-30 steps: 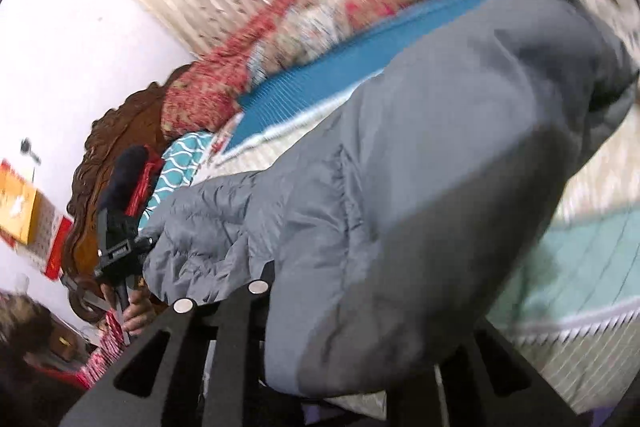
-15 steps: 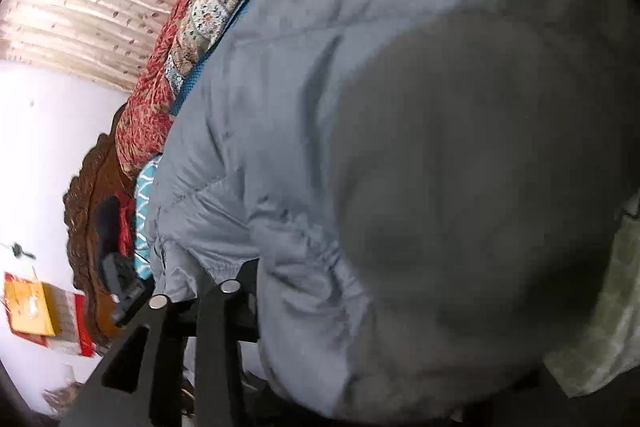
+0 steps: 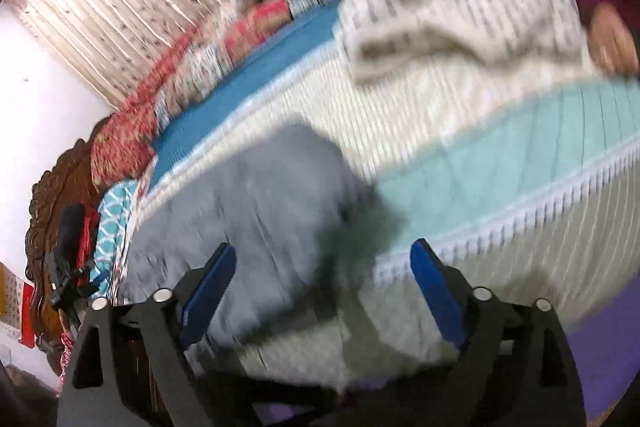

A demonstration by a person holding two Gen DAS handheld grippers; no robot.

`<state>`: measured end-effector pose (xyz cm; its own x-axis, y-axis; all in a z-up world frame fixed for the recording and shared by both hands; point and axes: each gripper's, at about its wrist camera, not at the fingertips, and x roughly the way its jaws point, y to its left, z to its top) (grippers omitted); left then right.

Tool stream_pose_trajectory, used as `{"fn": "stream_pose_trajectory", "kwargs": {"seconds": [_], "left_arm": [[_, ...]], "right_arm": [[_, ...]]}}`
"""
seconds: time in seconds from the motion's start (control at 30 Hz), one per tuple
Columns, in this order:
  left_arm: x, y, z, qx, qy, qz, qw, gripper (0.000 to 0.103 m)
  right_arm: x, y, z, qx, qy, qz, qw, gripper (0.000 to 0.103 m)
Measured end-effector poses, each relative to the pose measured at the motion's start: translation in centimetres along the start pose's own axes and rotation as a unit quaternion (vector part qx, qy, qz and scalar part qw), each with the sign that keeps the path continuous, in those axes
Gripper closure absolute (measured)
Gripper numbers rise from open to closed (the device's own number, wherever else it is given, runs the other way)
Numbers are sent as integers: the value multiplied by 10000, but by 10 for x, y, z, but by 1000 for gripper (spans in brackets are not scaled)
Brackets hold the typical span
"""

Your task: Fold large clothes

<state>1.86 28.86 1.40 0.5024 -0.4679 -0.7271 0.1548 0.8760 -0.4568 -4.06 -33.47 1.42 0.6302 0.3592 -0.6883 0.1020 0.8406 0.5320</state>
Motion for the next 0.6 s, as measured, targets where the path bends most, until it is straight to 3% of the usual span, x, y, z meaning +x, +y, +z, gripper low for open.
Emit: {"fn": "stream_pose_trajectory", "kwargs": {"seconds": [0.17, 0.3, 0.4, 0.6], "left_arm": [[80, -13, 2, 408, 844, -149, 9955, 8], [127, -17, -28, 688, 1488, 268, 9861, 7], [126, -7, -41, 646, 1508, 277, 9861, 7], [113, 22, -32, 103, 1436, 94, 9895, 7]], "right_arm": [[40, 16, 42, -361, 145, 75, 9992, 7], [103, -7, 43, -164, 980, -107, 9950, 7], [130, -2, 19, 244, 1357, 365, 9898, 7], [136, 35, -10, -422, 1530, 452, 9863, 7]]}}
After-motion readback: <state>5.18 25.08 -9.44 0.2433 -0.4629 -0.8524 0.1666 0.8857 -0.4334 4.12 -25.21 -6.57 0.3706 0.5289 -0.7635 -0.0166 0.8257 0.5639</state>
